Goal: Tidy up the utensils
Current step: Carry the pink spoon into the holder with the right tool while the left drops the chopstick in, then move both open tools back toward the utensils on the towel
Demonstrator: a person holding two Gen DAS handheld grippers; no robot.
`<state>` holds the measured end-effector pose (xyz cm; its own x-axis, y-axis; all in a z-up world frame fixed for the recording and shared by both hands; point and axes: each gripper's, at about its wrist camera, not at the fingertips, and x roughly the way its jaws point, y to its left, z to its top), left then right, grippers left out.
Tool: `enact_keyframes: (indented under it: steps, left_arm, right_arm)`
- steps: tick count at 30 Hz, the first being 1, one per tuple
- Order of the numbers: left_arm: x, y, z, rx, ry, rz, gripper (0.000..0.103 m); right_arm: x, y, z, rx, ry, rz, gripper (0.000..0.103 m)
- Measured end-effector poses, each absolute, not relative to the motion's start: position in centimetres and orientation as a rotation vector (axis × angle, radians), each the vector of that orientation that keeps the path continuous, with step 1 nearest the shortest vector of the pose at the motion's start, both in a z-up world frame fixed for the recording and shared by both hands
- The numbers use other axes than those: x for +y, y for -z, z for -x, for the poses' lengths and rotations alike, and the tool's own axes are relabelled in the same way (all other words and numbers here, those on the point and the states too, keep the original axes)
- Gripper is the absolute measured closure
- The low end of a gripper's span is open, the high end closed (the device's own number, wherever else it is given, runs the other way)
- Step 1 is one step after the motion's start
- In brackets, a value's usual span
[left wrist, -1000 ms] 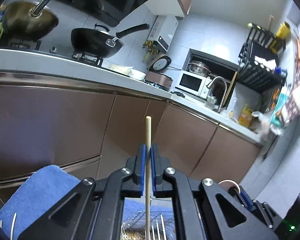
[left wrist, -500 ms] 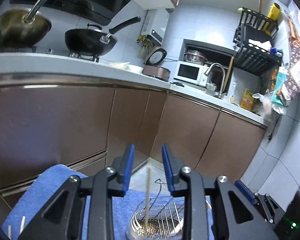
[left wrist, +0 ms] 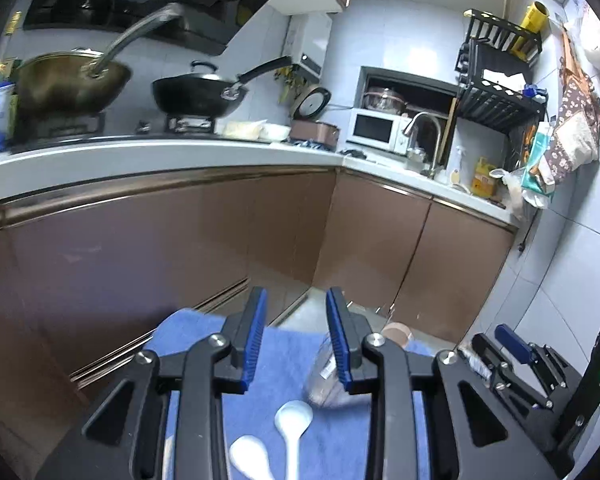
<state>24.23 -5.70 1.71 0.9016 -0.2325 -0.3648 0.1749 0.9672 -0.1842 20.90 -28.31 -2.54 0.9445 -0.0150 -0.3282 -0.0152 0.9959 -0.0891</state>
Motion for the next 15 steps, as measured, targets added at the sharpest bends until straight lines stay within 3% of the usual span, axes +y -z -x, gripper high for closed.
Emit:
enact_keyframes:
  steps: [15]
  left_arm:
    - [8.8, 0.5, -14.4, 0.538, 0.077, 0.218, 0.074]
  right_arm:
    - [-24.5, 3.6, -13.8, 0.447, -0.177, 0.027, 0.069]
